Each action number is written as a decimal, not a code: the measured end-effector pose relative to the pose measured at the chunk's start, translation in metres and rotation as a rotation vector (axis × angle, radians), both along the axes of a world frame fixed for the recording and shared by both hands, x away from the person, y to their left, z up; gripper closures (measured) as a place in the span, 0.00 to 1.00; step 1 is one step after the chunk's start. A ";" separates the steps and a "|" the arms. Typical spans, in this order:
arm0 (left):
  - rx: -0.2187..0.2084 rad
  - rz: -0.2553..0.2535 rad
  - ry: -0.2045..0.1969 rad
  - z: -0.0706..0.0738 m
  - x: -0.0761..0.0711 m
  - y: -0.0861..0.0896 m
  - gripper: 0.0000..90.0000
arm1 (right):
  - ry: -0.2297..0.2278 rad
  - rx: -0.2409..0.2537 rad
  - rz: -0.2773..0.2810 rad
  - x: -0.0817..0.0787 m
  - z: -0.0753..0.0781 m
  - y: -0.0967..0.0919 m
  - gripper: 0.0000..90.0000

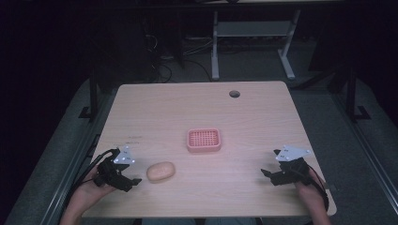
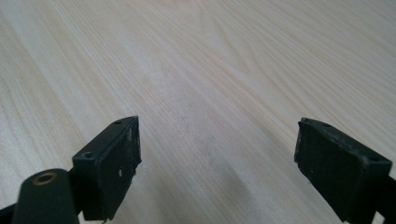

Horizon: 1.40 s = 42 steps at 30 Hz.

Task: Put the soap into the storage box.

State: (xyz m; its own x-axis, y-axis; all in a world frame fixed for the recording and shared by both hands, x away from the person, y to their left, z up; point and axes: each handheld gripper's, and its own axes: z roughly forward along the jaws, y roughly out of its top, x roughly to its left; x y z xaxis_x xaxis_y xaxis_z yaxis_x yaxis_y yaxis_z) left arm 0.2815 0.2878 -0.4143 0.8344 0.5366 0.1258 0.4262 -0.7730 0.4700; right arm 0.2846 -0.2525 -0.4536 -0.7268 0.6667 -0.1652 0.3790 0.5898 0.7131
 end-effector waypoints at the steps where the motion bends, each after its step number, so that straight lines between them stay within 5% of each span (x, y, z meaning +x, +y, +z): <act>1: 0.002 -0.001 0.000 0.000 0.000 0.000 0.23 | 0.000 -0.001 0.000 0.000 0.000 0.000 0.16; 42: 0.065 -0.135 0.049 0.007 0.020 -0.053 0.23 | -0.005 0.008 0.004 -0.001 0.001 -0.001 0.16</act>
State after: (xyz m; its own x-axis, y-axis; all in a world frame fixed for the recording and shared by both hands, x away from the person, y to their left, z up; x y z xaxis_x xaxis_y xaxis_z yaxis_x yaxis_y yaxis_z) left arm 0.3016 0.2349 -0.4076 0.9042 0.4116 0.1143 0.3378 -0.8527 0.3985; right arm 0.2839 -0.2536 -0.4527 -0.7284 0.6654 -0.1632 0.3733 0.5852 0.7198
